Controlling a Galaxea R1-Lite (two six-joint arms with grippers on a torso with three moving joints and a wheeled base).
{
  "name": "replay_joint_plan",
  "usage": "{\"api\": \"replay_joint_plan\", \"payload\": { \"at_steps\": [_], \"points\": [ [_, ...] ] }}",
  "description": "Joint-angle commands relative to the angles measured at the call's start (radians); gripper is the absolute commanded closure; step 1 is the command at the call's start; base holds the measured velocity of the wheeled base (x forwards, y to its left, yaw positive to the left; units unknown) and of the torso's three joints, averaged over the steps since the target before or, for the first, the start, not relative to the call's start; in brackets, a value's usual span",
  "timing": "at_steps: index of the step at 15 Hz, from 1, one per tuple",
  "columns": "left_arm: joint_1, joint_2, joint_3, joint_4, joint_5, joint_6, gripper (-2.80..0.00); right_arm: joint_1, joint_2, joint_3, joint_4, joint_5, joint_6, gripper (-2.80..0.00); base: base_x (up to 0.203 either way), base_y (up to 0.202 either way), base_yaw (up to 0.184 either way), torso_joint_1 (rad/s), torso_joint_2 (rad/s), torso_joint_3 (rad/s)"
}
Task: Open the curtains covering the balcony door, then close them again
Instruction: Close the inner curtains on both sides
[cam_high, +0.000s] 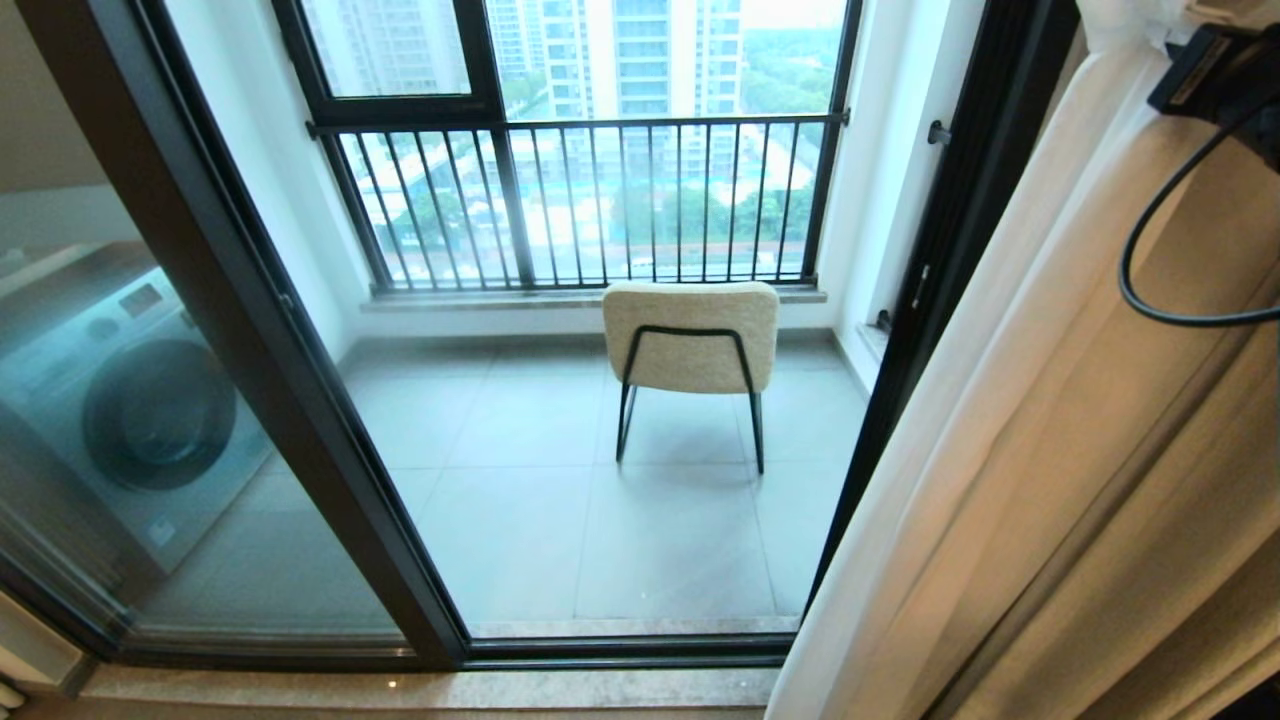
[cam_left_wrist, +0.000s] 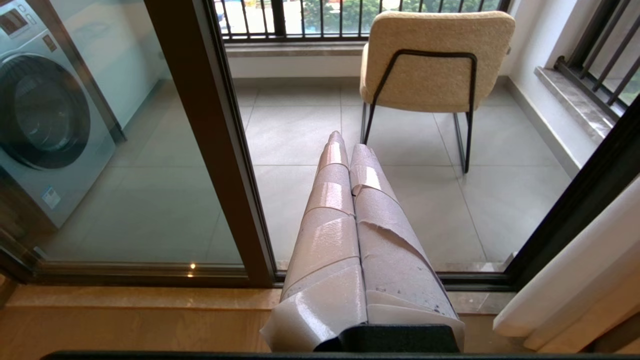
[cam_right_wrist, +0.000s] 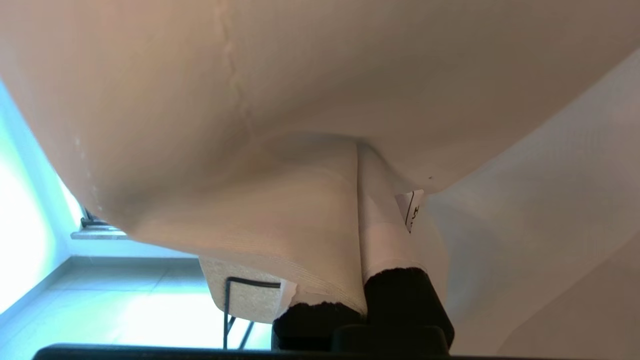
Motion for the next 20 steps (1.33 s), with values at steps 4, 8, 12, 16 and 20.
{"api": "replay_joint_plan", "payload": {
  "at_steps": [4,8,12,16,20],
  "points": [
    [0.000,0.000,0.000,0.000,0.000,0.002,0.00,0.002,0.009,-0.010,-0.006,0.001,0.001,0.00,0.000,0.000,0.000,0.000,0.00,0.000],
    [-0.001,0.000,0.000,0.000,0.000,-0.001,0.00,0.003,0.010,-0.014,-0.006,0.001,0.001,0.00,0.000,0.000,0.000,0.000,0.00,0.000],
    [0.000,0.000,0.000,0.000,0.000,0.001,0.00,0.003,0.012,-0.016,-0.003,0.002,-0.001,0.00,0.000,0.000,0.000,0.000,0.00,0.000],
    [0.000,0.000,0.000,0.000,0.000,0.001,0.00,0.003,0.009,-0.016,-0.003,0.003,0.001,0.00,0.000,0.000,0.000,0.000,0.00,0.000],
    [0.000,0.000,0.000,0.000,0.000,0.001,0.00,0.003,0.009,-0.014,-0.006,0.037,-0.001,0.00,0.000,0.000,0.000,0.000,0.00,0.000]
  ]
}}
